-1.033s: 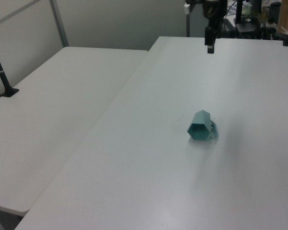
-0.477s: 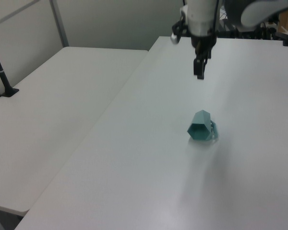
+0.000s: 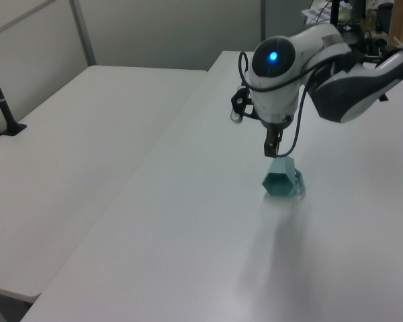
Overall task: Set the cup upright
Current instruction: 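Lower the gripper and move it toward the open rim of the teal cup, then close the gripper on the rim of the lying teal cup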
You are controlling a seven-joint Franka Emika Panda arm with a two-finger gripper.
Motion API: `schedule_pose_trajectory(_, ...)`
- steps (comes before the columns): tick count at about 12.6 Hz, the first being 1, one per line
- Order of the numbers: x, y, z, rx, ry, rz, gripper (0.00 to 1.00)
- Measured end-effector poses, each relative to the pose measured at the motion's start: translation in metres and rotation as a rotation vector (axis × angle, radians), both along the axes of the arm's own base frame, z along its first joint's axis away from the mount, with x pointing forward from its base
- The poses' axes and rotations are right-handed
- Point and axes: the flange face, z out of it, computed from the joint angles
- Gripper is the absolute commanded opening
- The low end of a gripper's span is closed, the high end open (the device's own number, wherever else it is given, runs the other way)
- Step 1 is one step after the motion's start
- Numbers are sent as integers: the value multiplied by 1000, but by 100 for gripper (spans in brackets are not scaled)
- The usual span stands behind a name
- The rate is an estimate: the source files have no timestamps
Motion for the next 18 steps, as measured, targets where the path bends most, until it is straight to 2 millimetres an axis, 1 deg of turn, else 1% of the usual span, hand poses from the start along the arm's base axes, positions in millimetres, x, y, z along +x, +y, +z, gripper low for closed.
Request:
schedule_pose_trajectory(2, -6, 13, -12, -17, -8, 9, 100)
schedule_pose_trajectory(5, -15, 38, -39, -70, -19, 38, 100)
schedule_pose_trajectory(7, -20, 50, -54, -91, -13, 55, 100)
schedule_pose_trajectory(8, -19, 52, -58, -101, -16, 54, 100)
schedule_pose_trajectory(10, -8, 45, -66, -131, -29, 33, 100)
schedule_pose_trajectory(12, 0, 38, -83, -161, -22, 18, 100)
schedule_pose_trajectory(14, -4, 43, -101, -184, -6, 29, 100)
schedule_pose_trajectory(16, -11, 51, -109, -194, 0, 44, 100)
schedule_pose_trajectory(18, -11, 49, -121, -215, 10, 41, 100)
